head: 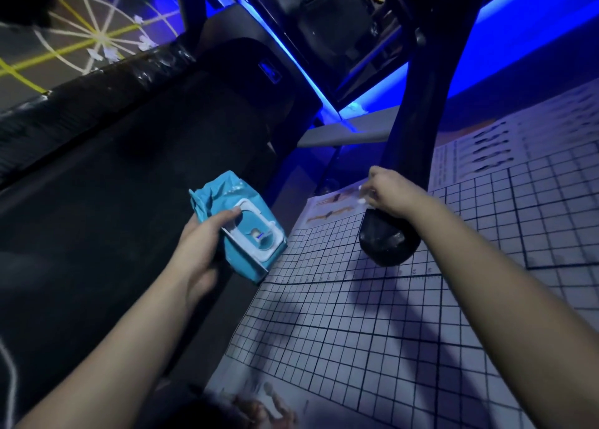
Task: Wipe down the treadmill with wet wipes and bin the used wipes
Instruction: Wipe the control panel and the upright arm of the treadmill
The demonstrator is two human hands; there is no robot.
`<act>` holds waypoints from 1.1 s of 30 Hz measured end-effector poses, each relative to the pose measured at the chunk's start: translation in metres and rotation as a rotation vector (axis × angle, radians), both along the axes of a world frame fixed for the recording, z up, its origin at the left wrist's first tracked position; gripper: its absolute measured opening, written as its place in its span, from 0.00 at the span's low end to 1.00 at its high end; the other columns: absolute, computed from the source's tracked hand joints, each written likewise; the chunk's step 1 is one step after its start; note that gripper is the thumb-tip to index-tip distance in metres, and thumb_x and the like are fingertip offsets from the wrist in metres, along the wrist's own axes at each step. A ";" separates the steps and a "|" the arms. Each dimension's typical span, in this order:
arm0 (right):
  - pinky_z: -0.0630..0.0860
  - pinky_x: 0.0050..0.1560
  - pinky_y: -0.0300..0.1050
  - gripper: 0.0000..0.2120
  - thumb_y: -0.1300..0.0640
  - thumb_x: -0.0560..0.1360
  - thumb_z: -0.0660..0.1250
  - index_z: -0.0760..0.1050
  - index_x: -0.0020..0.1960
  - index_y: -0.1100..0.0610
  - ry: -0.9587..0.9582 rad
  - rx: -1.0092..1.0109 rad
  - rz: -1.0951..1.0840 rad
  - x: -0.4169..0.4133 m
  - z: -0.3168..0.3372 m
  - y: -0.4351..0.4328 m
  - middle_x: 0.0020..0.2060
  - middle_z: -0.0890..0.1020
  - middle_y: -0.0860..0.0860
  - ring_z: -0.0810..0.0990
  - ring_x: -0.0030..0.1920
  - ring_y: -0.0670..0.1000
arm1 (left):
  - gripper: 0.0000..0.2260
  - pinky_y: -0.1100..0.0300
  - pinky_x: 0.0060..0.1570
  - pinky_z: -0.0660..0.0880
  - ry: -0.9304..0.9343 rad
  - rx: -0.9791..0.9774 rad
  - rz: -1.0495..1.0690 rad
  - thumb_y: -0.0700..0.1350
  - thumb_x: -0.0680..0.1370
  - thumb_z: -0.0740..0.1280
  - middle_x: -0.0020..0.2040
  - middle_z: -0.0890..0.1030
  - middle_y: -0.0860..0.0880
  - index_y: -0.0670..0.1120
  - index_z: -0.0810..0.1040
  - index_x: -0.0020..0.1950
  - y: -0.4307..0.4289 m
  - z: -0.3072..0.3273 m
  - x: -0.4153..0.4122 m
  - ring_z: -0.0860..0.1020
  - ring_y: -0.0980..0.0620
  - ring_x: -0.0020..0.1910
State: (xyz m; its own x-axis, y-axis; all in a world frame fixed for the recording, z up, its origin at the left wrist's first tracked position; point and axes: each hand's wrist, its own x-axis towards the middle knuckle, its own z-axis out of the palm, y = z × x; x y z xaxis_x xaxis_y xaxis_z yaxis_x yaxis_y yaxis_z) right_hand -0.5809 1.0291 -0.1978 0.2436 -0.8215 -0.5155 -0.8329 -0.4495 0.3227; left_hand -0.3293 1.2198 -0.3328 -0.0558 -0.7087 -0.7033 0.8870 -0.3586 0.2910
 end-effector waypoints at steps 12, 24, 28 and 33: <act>0.73 0.56 0.49 0.10 0.57 0.78 0.63 0.81 0.56 0.55 0.264 0.055 -0.101 0.014 -0.008 0.020 0.54 0.81 0.57 0.74 0.54 0.60 | 0.15 0.57 0.34 0.83 -0.020 -0.009 -0.059 0.36 0.82 0.69 0.44 0.89 0.48 0.43 0.79 0.69 0.015 -0.002 -0.018 0.88 0.50 0.40; 0.76 0.50 0.43 0.07 0.57 0.78 0.68 0.84 0.44 0.52 0.114 0.310 -0.073 0.015 0.010 0.079 0.44 0.83 0.45 0.80 0.45 0.44 | 0.14 0.51 0.43 0.86 0.006 -0.035 -0.029 0.36 0.82 0.69 0.49 0.89 0.45 0.44 0.79 0.67 0.013 0.001 -0.005 0.88 0.46 0.44; 0.73 0.52 0.42 0.07 0.52 0.79 0.70 0.85 0.53 0.52 -0.276 0.061 -0.196 0.013 0.020 0.062 0.48 0.85 0.46 0.80 0.50 0.47 | 0.15 0.47 0.52 0.85 0.022 -0.042 -0.024 0.36 0.82 0.70 0.53 0.88 0.43 0.44 0.79 0.68 0.010 0.002 -0.006 0.87 0.42 0.54; 0.67 0.61 0.46 0.15 0.55 0.82 0.64 0.77 0.68 0.50 0.004 -0.072 -0.054 0.011 0.010 0.050 0.57 0.80 0.52 0.75 0.62 0.56 | 0.15 0.49 0.50 0.86 0.007 -0.040 -0.024 0.36 0.81 0.70 0.50 0.89 0.45 0.44 0.79 0.67 0.009 0.001 -0.012 0.87 0.45 0.48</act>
